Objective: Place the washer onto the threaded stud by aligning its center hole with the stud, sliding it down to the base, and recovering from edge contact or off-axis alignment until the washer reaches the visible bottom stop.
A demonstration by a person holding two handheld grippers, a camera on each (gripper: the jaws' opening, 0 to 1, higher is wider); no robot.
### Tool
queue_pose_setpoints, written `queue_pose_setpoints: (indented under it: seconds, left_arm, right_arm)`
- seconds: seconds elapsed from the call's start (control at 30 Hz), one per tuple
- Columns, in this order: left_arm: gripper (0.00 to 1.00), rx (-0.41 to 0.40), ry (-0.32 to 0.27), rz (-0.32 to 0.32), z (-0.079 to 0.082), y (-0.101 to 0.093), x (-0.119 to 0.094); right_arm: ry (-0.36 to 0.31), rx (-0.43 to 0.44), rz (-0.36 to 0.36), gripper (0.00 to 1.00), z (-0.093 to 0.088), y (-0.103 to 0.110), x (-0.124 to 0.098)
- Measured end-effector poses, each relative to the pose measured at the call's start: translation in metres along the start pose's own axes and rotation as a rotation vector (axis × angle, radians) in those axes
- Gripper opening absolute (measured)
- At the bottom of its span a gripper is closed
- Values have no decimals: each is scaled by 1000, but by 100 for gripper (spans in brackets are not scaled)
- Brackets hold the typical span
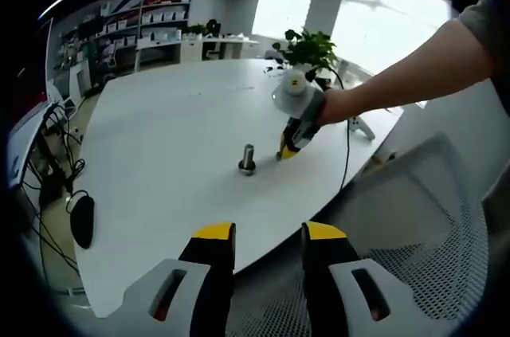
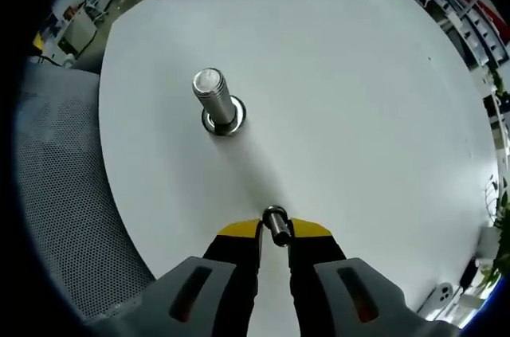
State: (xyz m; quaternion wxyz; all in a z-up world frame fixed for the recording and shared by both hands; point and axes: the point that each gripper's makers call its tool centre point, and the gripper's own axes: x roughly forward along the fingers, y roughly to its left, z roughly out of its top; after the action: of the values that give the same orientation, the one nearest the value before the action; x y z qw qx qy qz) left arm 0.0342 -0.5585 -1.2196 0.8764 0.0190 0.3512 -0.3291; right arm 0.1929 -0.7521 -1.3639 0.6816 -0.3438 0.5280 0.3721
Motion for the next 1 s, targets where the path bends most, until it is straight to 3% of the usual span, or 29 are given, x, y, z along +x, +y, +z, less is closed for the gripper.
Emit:
queue_pose_setpoints:
  seconds: [0.3, 0.73, 1.0]
  left_arm:
    - [31, 3, 10, 0, -1, 0, 1]
    - [31, 8, 28, -8, -4, -1, 2]
    - [31, 12, 35, -12, -5, -2, 2]
  right_arm:
    - [-27, 23, -10, 16, -4, 1, -3]
    - [-101, 76, -50, 20, -20, -4, -27]
    - [-247, 161, -79, 23, -13, -8, -60]
